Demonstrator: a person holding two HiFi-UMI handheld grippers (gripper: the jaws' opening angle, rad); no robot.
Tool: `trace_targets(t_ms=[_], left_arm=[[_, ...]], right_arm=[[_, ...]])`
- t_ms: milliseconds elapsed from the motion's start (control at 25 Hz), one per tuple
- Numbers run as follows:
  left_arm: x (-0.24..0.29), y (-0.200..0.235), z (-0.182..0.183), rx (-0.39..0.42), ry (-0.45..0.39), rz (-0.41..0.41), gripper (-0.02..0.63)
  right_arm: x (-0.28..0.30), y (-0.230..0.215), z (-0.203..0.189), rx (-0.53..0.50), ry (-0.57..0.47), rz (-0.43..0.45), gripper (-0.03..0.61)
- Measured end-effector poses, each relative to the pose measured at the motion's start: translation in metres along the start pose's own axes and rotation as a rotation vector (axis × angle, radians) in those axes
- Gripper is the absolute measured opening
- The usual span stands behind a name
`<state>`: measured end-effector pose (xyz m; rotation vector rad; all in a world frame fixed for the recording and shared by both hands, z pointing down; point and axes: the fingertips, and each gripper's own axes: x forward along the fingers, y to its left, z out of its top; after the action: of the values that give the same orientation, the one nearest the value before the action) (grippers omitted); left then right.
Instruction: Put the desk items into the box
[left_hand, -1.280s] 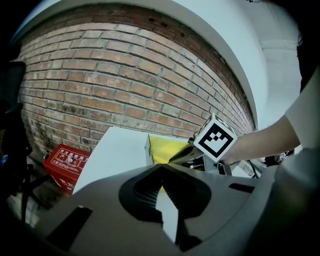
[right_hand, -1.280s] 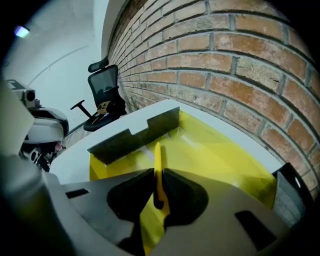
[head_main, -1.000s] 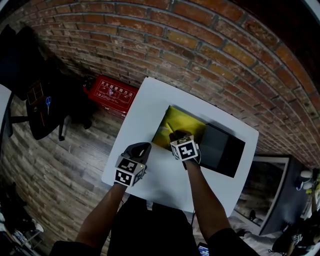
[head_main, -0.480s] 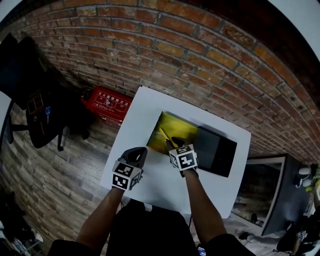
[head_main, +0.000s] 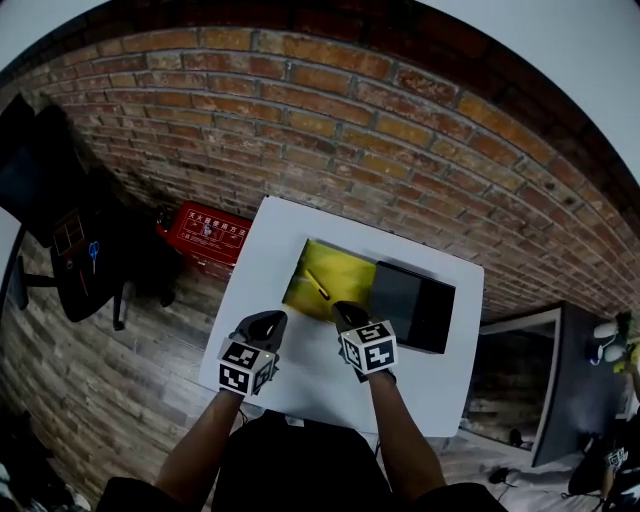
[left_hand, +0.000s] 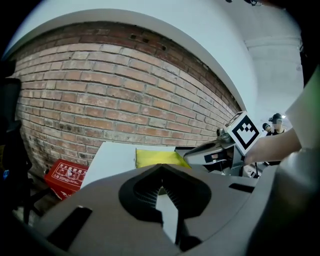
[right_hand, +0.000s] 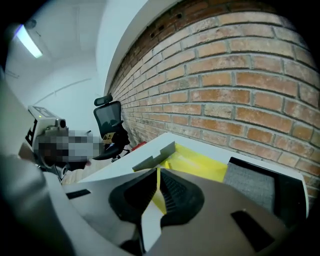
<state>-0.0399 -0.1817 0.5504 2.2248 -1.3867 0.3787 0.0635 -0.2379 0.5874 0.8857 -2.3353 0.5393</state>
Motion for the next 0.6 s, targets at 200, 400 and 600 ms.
trace_targets(t_ms=[200, 400, 600], left_arm=[[-0.012, -0.01, 0.012, 0.0, -0.032, -0.014, 0.014], [-0.022, -0.022, 0.021, 0.02, -0.052, -0.028, 0.014], [-0.034, -0.034, 0.029, 0.042, -0.075, -0.044, 0.014]], right_arm=[[-0.035, 0.009, 0.012, 0.009, -0.083, -0.003, 0.035], [-0.071, 0.017, 0.017, 0.013, -0.157, -0.01, 0.035], [-0.105, 0.025, 0.024, 0.001, -0.255, -0.013, 0.035]])
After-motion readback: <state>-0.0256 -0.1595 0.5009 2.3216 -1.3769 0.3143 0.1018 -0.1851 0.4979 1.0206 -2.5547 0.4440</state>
